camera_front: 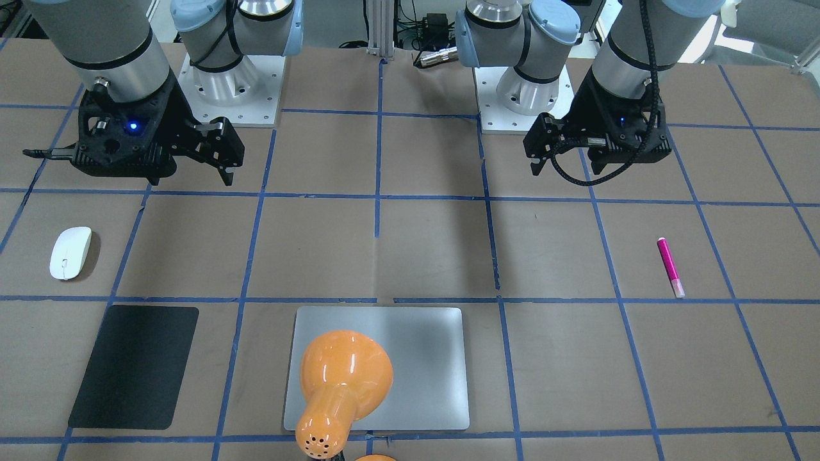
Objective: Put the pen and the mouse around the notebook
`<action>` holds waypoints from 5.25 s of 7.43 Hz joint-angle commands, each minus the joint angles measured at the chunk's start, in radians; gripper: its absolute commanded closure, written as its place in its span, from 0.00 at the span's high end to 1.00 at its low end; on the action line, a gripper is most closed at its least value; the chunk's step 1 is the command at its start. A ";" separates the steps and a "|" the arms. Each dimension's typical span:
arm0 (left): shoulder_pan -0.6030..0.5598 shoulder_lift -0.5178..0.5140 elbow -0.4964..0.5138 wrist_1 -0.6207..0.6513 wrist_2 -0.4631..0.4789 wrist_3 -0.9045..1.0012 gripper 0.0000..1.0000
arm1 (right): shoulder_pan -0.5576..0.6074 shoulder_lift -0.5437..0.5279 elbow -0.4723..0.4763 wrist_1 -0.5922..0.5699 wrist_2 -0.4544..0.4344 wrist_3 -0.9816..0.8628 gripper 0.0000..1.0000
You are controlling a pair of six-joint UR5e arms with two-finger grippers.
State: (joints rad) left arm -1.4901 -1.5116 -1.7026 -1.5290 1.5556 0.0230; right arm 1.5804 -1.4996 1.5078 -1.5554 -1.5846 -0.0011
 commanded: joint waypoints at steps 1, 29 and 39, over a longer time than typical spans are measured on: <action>0.046 -0.004 -0.002 -0.023 0.015 -0.011 1.00 | -0.106 0.002 0.023 0.009 -0.006 -0.052 1.00; 0.574 -0.450 -0.275 0.770 0.044 0.652 0.66 | -0.603 0.234 0.449 -0.702 -0.127 -0.689 0.06; 0.579 -0.452 -0.259 0.689 0.063 0.649 0.00 | -0.264 0.529 -0.008 -0.460 -0.005 -0.203 0.06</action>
State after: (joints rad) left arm -0.9130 -1.9630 -1.9633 -0.8268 1.6142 0.6725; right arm 1.3139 -0.9818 1.5051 -2.0153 -1.5905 -0.2474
